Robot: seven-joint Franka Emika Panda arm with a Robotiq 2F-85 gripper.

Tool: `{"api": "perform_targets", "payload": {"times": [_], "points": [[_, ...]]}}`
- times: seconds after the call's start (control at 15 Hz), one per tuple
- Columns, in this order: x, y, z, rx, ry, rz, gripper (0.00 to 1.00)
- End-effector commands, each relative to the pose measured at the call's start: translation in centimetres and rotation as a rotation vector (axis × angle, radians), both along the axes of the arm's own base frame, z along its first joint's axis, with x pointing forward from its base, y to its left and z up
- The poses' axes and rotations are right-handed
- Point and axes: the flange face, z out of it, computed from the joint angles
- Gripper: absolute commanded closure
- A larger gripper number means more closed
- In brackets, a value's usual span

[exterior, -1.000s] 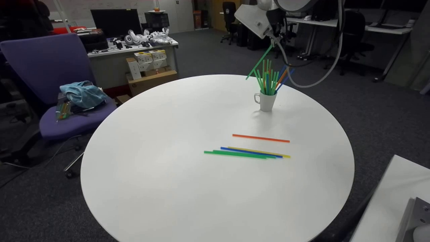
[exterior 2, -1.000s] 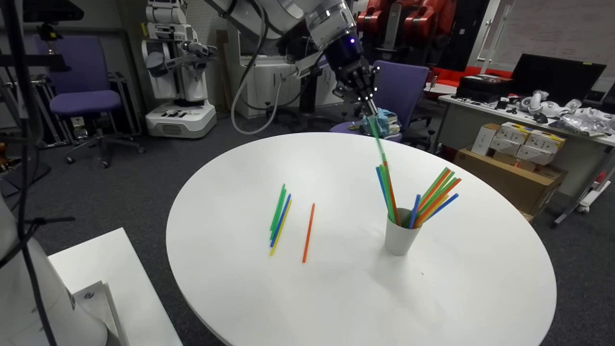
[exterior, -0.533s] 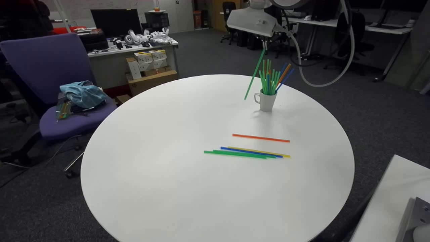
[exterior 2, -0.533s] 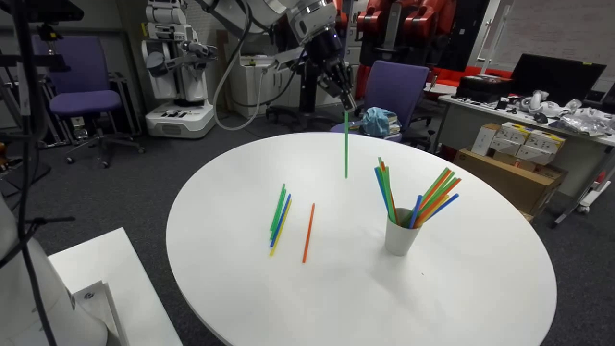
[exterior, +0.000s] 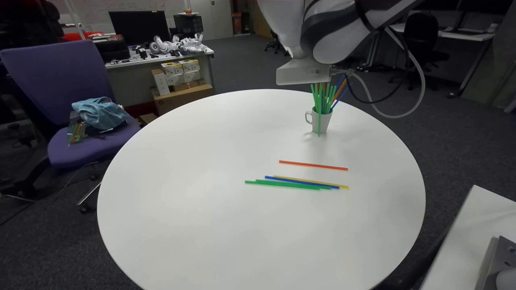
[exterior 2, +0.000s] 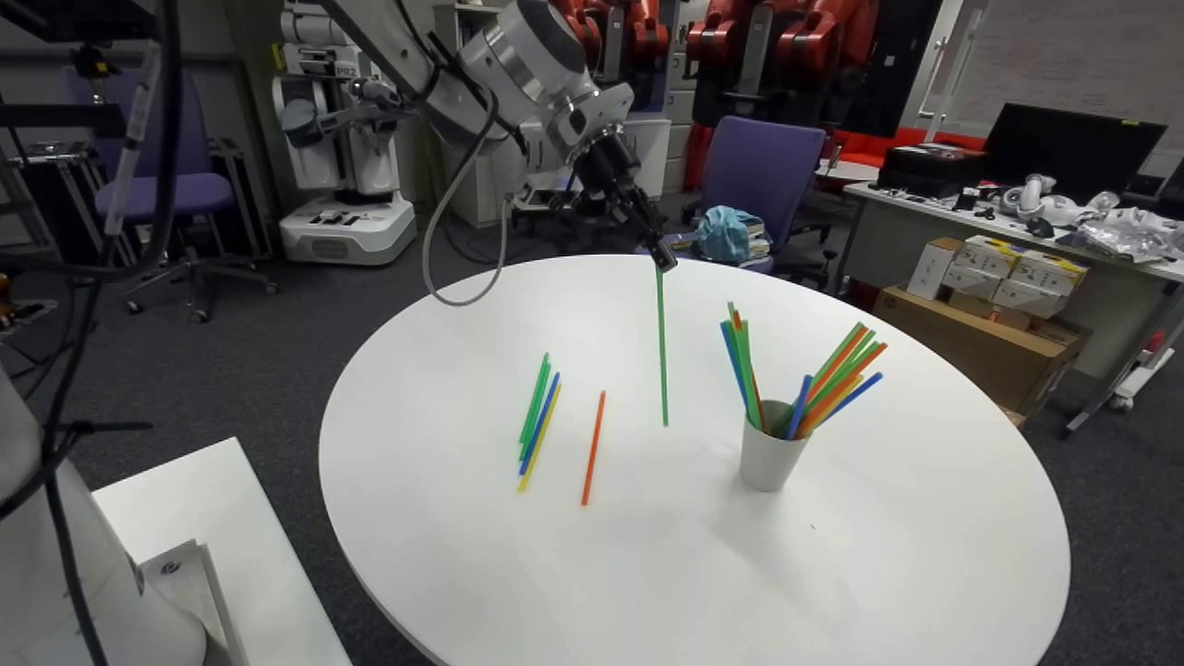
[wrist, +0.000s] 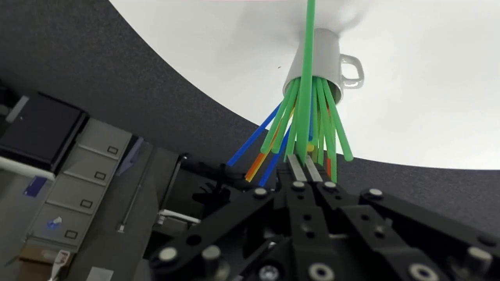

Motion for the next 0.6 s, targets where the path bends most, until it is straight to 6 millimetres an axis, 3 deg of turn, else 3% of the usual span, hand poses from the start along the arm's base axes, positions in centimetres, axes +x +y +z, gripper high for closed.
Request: {"api": "perform_targets", "payload": {"times": [0.0, 0.53], "points": [[0.8, 0.6, -3.5, -0.127, 0.11, 0.103, 1.0], [0.9, 3.5, -11.1, -0.297, 0.357, 0.255, 1.0]]}}
